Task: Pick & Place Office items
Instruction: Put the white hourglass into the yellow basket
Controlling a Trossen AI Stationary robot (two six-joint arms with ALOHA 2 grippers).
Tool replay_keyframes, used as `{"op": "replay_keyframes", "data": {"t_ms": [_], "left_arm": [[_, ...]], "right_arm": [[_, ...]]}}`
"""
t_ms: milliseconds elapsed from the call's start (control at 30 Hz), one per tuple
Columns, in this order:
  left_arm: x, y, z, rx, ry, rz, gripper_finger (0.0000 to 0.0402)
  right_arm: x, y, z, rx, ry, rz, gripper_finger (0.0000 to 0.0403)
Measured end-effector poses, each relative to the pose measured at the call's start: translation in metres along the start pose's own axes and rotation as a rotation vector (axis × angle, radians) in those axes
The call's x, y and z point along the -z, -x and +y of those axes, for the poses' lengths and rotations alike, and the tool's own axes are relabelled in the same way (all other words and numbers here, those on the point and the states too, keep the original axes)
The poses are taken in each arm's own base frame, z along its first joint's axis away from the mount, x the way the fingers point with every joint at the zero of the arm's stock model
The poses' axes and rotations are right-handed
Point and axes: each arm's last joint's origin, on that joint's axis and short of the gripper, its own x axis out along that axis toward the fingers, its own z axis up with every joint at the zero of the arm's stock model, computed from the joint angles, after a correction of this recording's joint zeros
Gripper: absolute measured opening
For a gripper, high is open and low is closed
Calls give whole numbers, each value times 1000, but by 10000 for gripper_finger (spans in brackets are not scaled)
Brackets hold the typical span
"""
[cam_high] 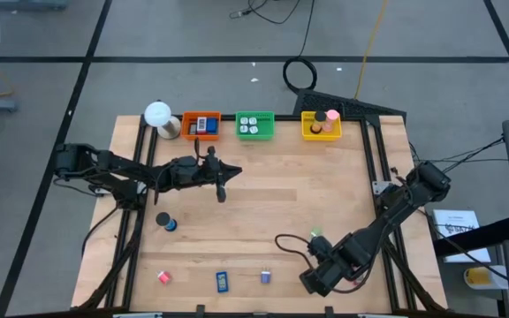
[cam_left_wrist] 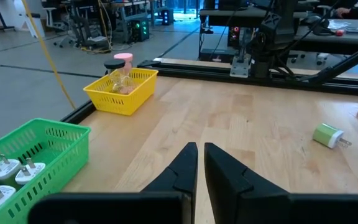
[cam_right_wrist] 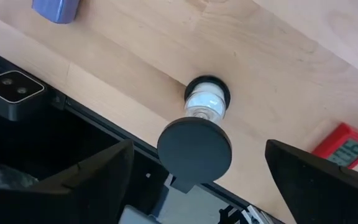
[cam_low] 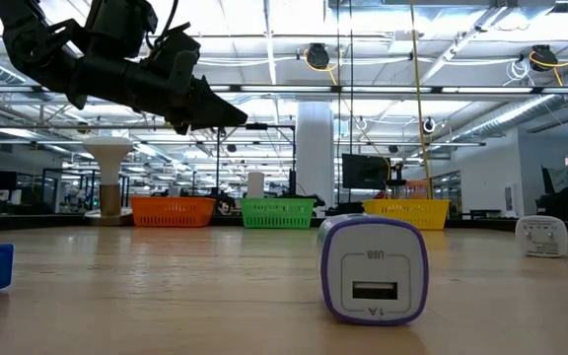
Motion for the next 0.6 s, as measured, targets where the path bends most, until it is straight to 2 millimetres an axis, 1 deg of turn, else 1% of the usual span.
{"op": "replay_keyframes", "data": {"t_ms": [333,600], "left_arm": [[0,0,0,0,0,0,33],[0,0,0,0,0,0,33]], "right_arm": [[0,-18,3,55,78,64,359],[-1,-29,6,72,149,67,356]]}}
